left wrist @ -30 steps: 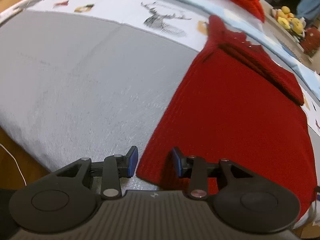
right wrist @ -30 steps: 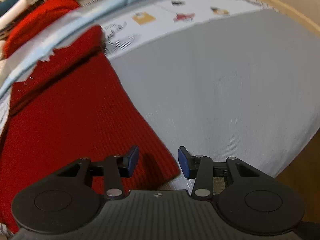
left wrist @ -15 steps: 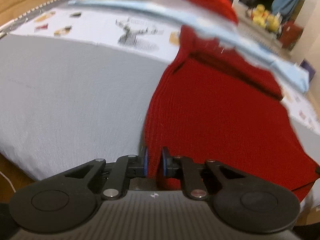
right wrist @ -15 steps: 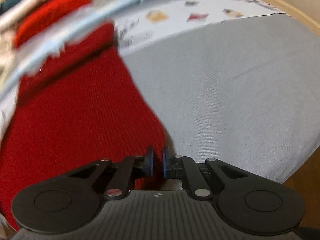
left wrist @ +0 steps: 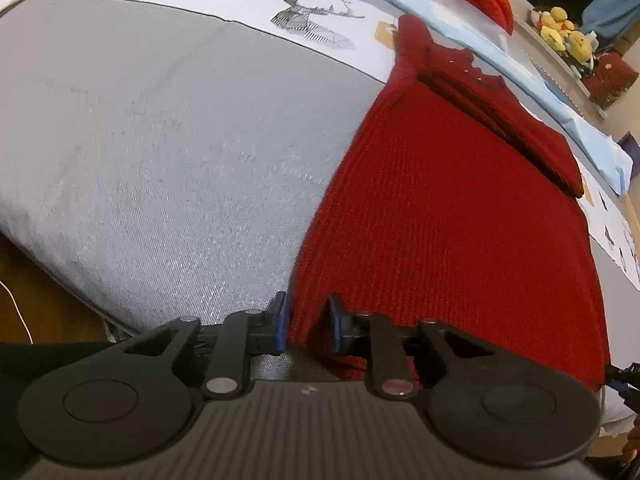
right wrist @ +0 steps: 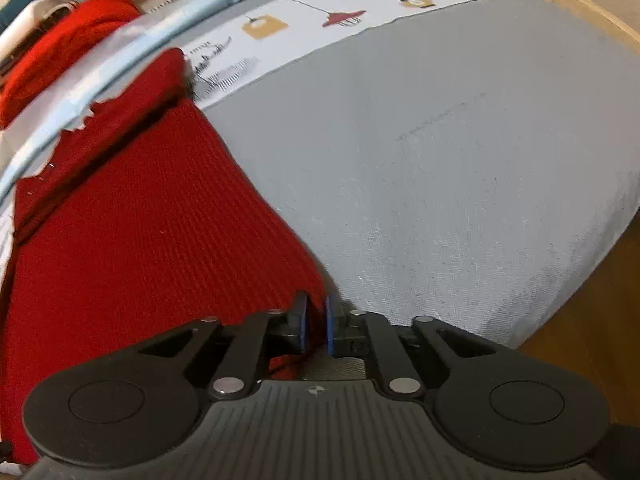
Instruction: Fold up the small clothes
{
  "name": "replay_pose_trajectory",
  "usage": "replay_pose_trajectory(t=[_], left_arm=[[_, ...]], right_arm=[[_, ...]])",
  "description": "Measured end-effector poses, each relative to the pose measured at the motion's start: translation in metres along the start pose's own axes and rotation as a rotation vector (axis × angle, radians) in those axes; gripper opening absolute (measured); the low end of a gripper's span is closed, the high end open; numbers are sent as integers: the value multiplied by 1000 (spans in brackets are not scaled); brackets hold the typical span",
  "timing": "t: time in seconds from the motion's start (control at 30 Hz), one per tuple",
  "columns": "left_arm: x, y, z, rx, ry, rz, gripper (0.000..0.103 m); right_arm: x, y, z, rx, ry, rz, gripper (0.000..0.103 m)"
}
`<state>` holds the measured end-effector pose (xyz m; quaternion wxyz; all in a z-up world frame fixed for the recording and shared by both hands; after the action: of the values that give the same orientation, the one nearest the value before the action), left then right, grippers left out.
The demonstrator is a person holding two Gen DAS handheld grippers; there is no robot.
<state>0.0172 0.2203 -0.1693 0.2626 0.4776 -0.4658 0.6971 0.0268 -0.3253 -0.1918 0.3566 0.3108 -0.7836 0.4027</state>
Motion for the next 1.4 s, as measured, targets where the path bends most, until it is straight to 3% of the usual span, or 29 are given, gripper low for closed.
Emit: replay_pose_trajectory(t=[0.07, 0.57, 0.8, 0.87, 0.97, 1.17, 1.4], left_arm=[[-4, 0, 3, -19, -12, -8, 25], [-9, 4, 14, -73, -36, 11, 29], [-9, 6, 17, -81, -42, 16, 28], [-9, 7, 19, -93, -41, 18, 20], [-5, 8, 25, -129, -47, 38, 17], [38, -6, 37, -162, 35, 114, 15], [123, -23, 35, -209, 189, 207, 12]], right_arm=[[-3, 1, -2, 11, 19, -5, 31], [-16, 2, -18, 128, 56, -10, 33], [-16, 4, -23, 157, 36, -10, 19], [-15, 4, -23, 153, 22, -10, 14], [-10, 2, -22, 137, 4, 7, 12], [35, -14, -30, 118, -133, 126, 9], [114, -35, -35, 138, -335, 245, 5]])
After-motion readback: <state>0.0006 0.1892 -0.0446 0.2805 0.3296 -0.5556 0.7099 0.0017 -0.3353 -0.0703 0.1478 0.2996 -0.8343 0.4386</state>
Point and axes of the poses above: each gripper's, at about its wrist camera, not at the fingertips, and x roughly against the way its jaws point, z to its right, y to its underside, the point moved 1 cm from there along -x, roughly the way its jaws point, and after that the axes turned 7 degrees about -y, right-handed, at the moved point
